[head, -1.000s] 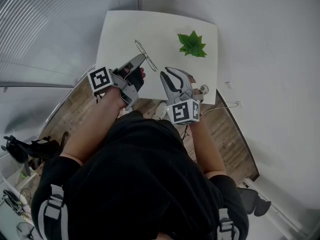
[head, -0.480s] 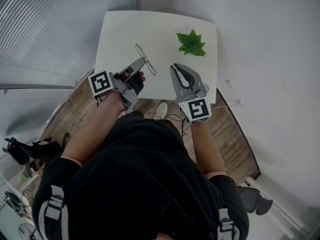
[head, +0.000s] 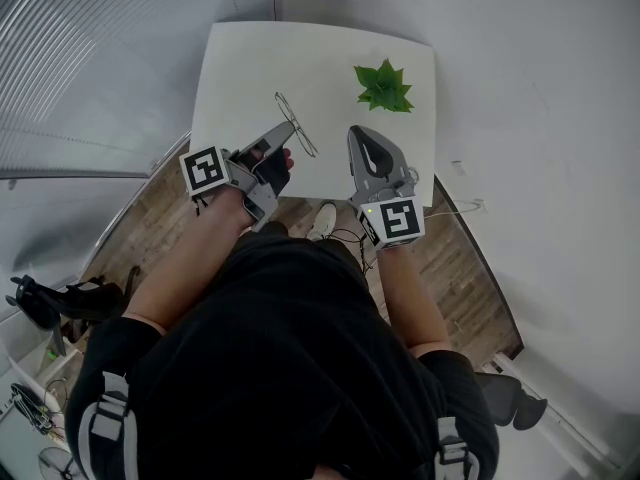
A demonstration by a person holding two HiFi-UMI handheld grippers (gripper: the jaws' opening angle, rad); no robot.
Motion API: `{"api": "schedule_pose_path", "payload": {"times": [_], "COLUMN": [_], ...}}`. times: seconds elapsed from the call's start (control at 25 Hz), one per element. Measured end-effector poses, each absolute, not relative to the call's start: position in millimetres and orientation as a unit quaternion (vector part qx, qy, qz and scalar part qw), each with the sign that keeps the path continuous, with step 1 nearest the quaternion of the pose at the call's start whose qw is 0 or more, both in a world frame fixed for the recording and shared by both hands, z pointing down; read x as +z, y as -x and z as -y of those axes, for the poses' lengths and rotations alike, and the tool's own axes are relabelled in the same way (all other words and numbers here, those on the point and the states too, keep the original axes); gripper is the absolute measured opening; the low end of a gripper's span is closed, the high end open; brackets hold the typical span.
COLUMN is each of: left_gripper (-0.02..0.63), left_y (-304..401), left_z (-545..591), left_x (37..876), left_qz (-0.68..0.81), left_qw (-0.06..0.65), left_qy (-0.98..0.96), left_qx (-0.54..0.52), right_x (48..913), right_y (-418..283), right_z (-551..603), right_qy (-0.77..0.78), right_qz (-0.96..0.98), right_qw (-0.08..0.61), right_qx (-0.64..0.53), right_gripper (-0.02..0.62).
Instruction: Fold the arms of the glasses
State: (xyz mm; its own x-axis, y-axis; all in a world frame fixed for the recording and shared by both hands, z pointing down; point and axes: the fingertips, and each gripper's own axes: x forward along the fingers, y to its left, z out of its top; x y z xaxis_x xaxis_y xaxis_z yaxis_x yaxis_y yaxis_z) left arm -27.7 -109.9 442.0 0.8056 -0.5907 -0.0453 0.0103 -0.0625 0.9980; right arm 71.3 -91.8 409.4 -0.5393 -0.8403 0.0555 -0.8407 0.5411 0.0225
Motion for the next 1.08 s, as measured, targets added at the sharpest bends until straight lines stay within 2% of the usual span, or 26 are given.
{"api": "schedule_pose_path", "payload": {"times": [1.08], "left_gripper": [0.012], "left_y": [26.2], "left_z": [108.1], "left_x": [443.1], "left_qz": [0.206], "left_qw": [0.653], "left_qy": [-0.695], "left_qx": [-0.221], "right_x": [407.3], "right_y": [-69.9], "right_z": [92.2], "right_qy": [-0.474], "right_qz": [0.88], "right_qw": [0.02], "right_qx": [0.012], "right_gripper": [0.011]}}
